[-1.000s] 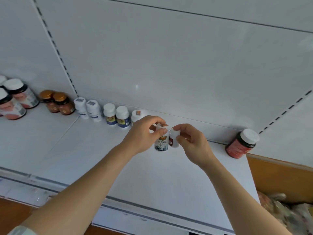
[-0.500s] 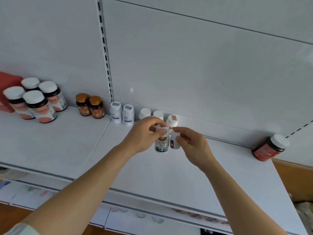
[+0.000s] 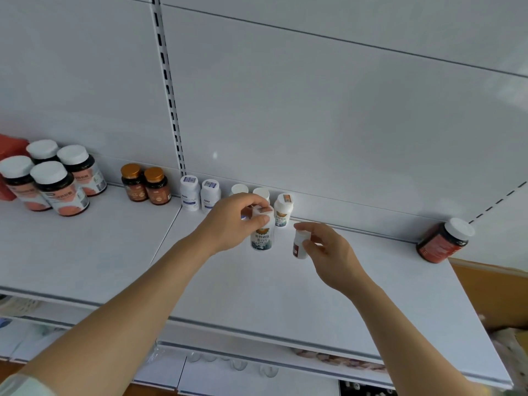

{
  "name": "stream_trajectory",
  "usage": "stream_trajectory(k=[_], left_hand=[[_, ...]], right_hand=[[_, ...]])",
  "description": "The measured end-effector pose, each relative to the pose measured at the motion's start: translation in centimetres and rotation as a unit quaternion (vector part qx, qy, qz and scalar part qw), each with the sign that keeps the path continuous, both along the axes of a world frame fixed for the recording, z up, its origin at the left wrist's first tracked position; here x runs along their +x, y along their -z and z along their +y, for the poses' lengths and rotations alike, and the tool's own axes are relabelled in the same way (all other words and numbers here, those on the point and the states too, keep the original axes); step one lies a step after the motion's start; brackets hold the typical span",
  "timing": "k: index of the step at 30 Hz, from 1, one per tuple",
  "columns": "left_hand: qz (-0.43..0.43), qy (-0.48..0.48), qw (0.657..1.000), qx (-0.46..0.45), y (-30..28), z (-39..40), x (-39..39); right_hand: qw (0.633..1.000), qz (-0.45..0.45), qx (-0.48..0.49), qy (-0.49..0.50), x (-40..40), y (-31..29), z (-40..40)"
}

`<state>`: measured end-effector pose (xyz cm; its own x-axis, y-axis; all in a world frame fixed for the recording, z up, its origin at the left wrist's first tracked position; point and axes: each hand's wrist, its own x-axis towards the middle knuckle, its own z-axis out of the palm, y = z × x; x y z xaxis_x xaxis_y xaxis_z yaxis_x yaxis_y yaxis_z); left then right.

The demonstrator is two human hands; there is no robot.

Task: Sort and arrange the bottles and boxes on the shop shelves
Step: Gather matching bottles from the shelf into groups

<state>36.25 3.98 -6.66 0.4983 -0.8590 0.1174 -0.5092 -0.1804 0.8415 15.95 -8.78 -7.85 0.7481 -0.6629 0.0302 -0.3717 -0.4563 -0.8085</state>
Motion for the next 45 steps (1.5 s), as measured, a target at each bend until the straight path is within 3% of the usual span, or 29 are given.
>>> stream_trajectory(k=[15,28,34,41,45], left_hand=[[-0.198,0.022,0.978,0.058,0.6,-11.6,-3.3],[-0.37,0.016,0.929,0.001,4.2,-12.7,-2.6],[-0.398,0.019,0.917,-0.02,4.4,-12.9,-2.2],[-0.395,0.012,0.918,-0.017,4.3,-12.9,-2.6],[-0.386,0.015,0.922,0.006,3.9,-12.8,-2.9]], right_hand=[[0.999,-0.036,-0.003,0.007,-5.2,0.7,-4.6],[0.999,-0.039,0.017,-0.026,-4.1,2.1,-7.8],[0.997,-0.063,0.038,-0.032,-3.4,1.8,-8.4],[0.976,-0.106,0.191,-0.02,-3.1,1.0,-8.5],[0.985,-0.09,0.142,-0.025,-3.0,0.5,-8.2]])
